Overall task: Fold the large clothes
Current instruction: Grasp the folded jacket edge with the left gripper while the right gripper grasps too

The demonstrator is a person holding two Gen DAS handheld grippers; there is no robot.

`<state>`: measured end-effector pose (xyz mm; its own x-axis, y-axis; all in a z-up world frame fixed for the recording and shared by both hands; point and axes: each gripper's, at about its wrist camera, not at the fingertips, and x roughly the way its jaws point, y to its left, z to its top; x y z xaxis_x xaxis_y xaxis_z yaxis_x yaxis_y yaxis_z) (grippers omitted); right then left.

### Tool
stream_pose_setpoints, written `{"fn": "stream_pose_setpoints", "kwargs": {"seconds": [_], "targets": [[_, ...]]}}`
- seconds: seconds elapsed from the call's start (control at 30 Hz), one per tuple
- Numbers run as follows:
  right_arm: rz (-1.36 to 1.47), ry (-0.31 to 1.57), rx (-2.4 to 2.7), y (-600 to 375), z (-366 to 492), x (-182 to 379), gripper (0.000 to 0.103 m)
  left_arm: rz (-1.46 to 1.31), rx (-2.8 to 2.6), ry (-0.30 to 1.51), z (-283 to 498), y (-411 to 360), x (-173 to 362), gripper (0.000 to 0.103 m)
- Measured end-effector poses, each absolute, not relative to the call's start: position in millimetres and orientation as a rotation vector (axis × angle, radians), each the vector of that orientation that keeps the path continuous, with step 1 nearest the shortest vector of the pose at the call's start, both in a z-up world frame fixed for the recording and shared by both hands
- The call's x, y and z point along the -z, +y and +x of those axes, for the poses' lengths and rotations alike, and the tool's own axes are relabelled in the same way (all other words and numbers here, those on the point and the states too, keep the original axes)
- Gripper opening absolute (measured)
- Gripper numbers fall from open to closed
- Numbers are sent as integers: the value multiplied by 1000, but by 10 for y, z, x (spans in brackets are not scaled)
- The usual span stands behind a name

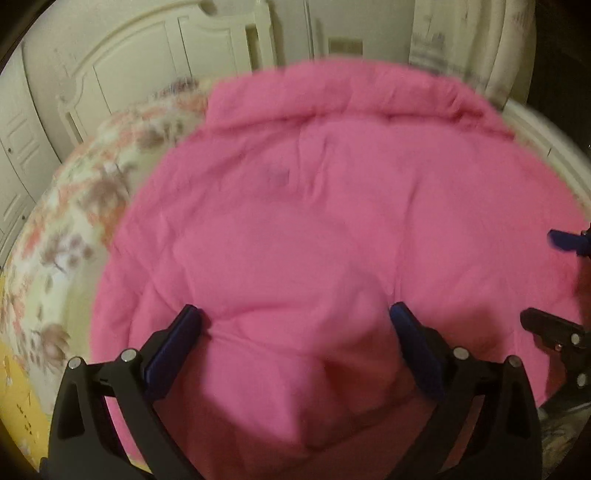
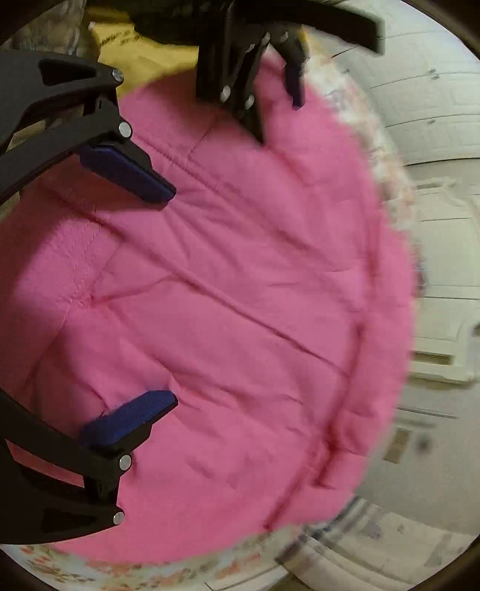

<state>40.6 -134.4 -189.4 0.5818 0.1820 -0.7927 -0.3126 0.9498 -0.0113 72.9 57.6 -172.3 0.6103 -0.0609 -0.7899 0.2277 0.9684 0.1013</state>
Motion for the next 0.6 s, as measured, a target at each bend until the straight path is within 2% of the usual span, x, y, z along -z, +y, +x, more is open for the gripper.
{"fn": "stream_pose_setpoints", "kwargs": {"seconds": [0.13,0.2,0.33,0.5,0.6], "targets": [[-92,921,-324,-1520,361,1810,98,166,226,845,569,717,1576,101],[-86,864,-287,-1685,177,1617,98,119,245,808,483,891,1447,101],[56,774,-181,-2499,-249,1377,98,-12,225,768,394,1459,1286,101],[405,787,-91,-3530,-731,1670,97,-241,192,858,419,2290,1522,101],[526,816,-97,-3721,-902,1971,87,-285,217,881,384,2438,1657,101]]}}
